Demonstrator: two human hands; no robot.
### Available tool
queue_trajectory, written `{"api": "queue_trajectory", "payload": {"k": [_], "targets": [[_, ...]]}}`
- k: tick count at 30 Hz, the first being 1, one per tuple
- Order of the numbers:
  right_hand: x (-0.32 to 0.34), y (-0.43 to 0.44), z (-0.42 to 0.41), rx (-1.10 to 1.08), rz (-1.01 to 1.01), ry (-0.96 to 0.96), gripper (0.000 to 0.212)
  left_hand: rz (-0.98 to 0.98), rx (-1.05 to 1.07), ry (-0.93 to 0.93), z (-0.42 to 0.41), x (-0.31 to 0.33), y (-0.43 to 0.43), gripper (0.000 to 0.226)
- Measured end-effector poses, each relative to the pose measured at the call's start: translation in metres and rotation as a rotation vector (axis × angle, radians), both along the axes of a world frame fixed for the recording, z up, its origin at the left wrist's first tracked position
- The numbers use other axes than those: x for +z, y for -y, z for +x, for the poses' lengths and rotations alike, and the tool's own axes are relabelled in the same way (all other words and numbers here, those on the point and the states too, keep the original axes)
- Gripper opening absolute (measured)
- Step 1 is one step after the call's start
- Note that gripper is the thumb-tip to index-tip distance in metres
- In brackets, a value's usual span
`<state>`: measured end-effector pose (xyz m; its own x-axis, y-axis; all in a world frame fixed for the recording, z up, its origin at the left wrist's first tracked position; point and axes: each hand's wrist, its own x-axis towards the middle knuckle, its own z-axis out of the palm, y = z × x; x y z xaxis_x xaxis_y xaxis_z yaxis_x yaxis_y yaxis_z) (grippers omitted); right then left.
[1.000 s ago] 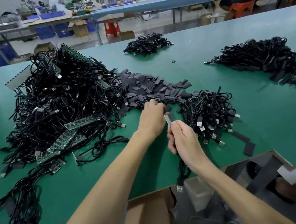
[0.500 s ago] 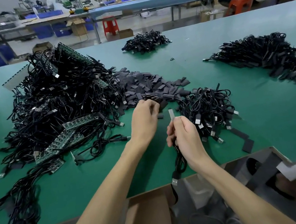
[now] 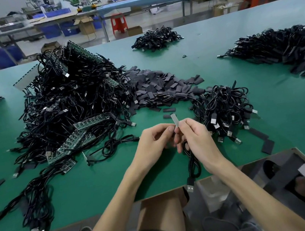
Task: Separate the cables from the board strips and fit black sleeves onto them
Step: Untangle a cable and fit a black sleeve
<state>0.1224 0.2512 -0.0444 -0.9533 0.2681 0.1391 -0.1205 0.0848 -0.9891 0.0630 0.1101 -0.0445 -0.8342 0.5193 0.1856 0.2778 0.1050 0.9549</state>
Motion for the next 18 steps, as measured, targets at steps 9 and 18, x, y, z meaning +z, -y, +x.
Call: {"api": "queue_trajectory", "payload": {"k": [9, 18], "targets": [[-0.002, -0.002, 0.001, 0.007, 0.044, -0.017, 0.032, 0.081, -0.026, 0.092, -0.005, 0.000, 0.007, 0.017], [-0.003, -0.002, 0.001, 0.028, 0.006, -0.009, 0.033, 0.336, 0.046, 0.377, -0.005, 0.006, 0.013, 0.027]]}}
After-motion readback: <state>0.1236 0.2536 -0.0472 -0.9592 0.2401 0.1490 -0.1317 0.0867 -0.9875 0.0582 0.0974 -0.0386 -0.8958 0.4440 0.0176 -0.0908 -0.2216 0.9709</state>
